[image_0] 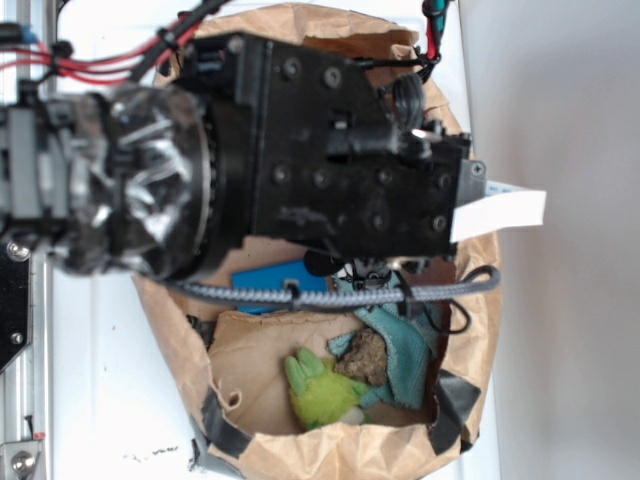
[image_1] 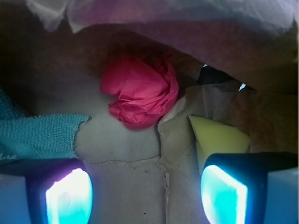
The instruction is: Grab the green sponge.
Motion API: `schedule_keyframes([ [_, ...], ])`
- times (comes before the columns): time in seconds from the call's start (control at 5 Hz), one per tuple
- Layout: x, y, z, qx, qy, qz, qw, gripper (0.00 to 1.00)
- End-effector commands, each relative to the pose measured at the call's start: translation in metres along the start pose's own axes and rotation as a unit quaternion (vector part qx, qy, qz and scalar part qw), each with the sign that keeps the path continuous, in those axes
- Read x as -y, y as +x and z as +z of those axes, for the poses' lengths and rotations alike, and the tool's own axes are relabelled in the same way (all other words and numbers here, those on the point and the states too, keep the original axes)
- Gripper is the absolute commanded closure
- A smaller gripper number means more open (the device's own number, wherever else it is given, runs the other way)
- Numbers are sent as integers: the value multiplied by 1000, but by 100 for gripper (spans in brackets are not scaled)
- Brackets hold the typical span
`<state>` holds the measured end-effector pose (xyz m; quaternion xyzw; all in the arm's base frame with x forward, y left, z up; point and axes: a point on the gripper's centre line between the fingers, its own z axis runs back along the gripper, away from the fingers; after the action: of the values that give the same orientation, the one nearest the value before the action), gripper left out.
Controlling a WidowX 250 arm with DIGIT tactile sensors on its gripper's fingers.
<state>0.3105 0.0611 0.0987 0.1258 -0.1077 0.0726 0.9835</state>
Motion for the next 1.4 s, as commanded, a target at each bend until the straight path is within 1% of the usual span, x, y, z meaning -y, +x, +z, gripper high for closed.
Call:
schedule_keyframes([
  [0.0, -23, 18, -7, 13, 25, 38, 999, 0],
  [0.2, -31, 21, -10, 8, 26, 46, 999, 0],
  [0.4, -37, 18, -6, 2, 25, 44, 999, 0],
  [0.6, -47, 13, 0, 1, 31, 49, 998, 0],
  [0.8, -55, 13, -4, -1, 38, 51, 998, 0],
  [1.0, -62, 13, -15, -2, 55, 54, 997, 0],
  [1.2, -67, 14, -22, 8, 60, 60, 996, 0],
])
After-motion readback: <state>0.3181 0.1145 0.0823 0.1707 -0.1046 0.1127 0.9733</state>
